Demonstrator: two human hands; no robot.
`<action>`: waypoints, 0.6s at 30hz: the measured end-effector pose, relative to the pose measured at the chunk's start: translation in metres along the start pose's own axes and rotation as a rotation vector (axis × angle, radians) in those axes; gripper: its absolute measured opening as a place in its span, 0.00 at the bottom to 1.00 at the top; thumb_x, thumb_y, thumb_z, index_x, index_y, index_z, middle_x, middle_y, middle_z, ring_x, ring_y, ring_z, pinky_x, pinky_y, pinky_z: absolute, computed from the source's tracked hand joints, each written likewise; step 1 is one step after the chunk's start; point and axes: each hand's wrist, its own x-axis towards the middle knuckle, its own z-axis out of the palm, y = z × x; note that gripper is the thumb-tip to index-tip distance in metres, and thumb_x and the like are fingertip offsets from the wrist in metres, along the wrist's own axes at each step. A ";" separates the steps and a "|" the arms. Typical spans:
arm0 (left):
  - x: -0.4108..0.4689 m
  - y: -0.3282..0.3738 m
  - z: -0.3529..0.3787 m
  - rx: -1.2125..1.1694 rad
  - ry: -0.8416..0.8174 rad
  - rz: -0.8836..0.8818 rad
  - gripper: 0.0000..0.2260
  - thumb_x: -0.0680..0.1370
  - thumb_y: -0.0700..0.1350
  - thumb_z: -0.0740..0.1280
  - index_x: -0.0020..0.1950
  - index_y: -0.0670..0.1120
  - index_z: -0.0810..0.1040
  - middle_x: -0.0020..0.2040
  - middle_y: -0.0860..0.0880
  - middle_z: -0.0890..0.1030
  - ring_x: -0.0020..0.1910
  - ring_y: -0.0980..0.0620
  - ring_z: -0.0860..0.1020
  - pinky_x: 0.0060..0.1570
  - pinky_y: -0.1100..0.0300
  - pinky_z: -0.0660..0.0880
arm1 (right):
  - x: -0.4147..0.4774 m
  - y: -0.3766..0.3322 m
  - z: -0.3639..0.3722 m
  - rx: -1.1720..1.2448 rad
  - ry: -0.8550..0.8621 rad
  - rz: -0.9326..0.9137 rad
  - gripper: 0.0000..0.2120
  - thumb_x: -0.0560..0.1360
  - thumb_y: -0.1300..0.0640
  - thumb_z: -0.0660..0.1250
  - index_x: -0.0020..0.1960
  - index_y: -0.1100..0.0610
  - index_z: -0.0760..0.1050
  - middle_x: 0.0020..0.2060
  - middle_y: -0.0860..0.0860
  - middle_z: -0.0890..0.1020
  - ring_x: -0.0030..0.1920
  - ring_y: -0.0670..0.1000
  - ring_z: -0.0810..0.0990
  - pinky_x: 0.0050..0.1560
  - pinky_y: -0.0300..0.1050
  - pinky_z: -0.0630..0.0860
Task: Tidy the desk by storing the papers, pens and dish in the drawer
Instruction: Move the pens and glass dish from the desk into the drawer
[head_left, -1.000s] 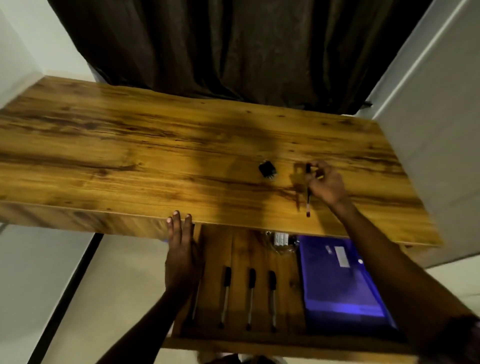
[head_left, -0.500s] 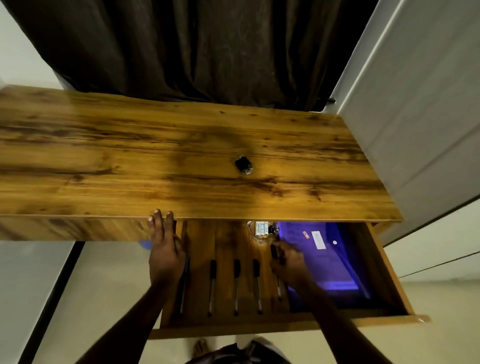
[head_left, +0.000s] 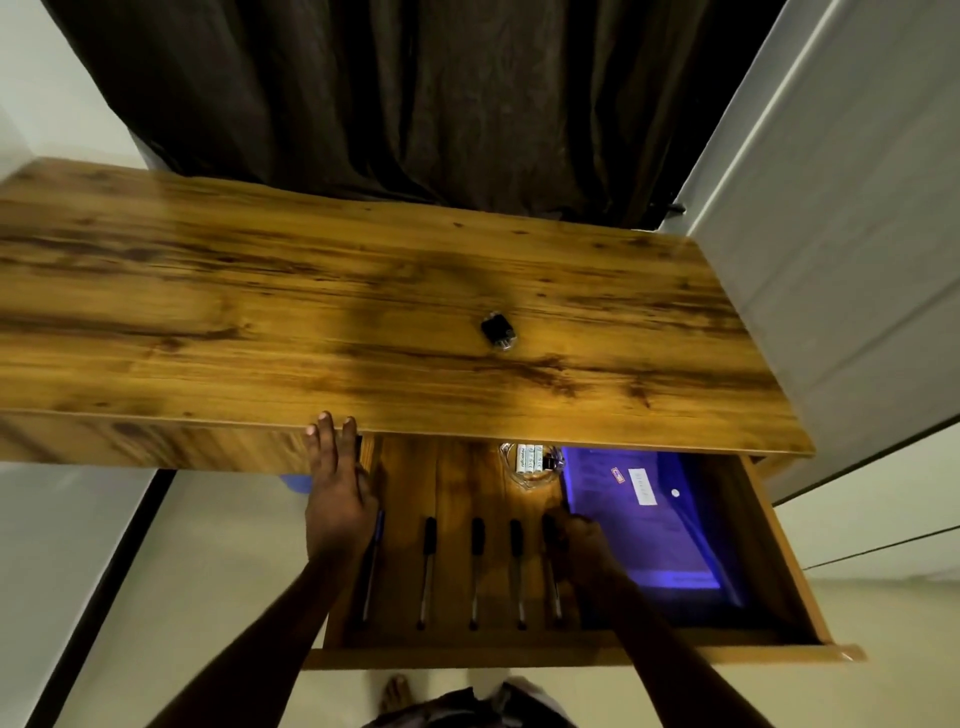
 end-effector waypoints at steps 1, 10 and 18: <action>-0.001 -0.001 -0.001 -0.016 -0.009 -0.003 0.30 0.80 0.36 0.58 0.80 0.48 0.51 0.81 0.50 0.42 0.79 0.48 0.40 0.64 0.49 0.68 | 0.000 -0.003 -0.003 0.003 0.001 -0.061 0.08 0.79 0.53 0.64 0.54 0.55 0.76 0.39 0.44 0.77 0.42 0.45 0.79 0.44 0.43 0.80; -0.001 -0.001 0.000 -0.006 -0.078 -0.039 0.32 0.79 0.35 0.59 0.80 0.49 0.50 0.81 0.52 0.41 0.79 0.51 0.38 0.65 0.41 0.71 | 0.025 -0.045 -0.077 0.061 0.380 -0.088 0.16 0.76 0.41 0.56 0.50 0.50 0.76 0.37 0.53 0.83 0.36 0.54 0.82 0.37 0.51 0.80; 0.001 -0.003 0.003 0.016 -0.054 -0.026 0.27 0.81 0.40 0.54 0.80 0.49 0.52 0.81 0.51 0.43 0.79 0.48 0.41 0.64 0.41 0.73 | 0.099 -0.112 -0.126 -0.012 0.423 -0.271 0.13 0.75 0.47 0.61 0.55 0.49 0.78 0.46 0.54 0.85 0.45 0.56 0.83 0.46 0.49 0.80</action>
